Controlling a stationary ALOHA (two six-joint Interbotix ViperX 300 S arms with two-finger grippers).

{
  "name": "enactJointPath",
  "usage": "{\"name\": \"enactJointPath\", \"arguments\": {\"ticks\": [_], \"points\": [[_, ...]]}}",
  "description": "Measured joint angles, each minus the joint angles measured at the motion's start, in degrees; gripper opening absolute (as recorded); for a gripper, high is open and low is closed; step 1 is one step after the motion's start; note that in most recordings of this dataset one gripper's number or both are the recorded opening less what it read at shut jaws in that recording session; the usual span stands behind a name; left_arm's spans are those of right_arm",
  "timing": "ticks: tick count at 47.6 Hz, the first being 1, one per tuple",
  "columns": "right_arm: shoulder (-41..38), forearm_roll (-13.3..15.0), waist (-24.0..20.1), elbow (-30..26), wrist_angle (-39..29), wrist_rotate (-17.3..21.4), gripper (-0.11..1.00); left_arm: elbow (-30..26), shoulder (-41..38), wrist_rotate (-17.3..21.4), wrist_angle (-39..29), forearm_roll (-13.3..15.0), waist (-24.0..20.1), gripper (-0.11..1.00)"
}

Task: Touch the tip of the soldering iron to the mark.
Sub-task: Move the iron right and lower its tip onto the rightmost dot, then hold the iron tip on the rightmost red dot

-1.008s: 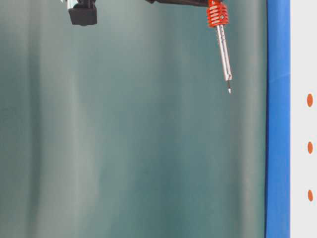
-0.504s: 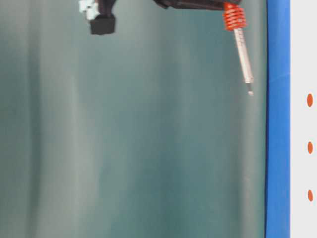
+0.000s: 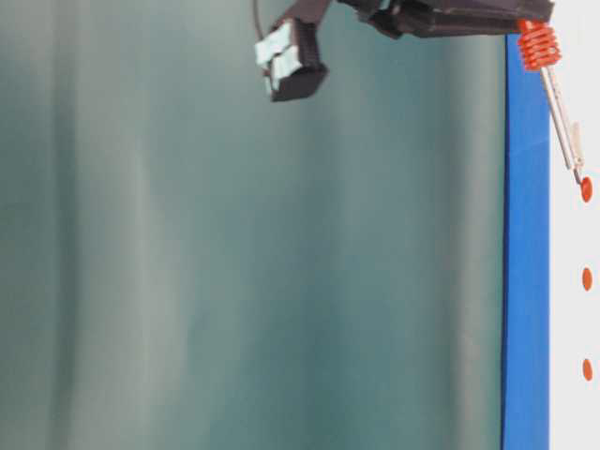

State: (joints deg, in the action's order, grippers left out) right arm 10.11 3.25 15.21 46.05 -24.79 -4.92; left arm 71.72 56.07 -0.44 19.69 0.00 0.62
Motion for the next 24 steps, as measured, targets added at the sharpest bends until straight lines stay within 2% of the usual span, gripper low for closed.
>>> {"name": "enactJointPath", "arguments": {"ticks": [24], "points": [[-0.70, -0.09, 0.00, 0.09, 0.44, -0.09, 0.06, 0.00, 0.00, 0.26, 0.00, -0.09, 0.00, 0.00]]}}
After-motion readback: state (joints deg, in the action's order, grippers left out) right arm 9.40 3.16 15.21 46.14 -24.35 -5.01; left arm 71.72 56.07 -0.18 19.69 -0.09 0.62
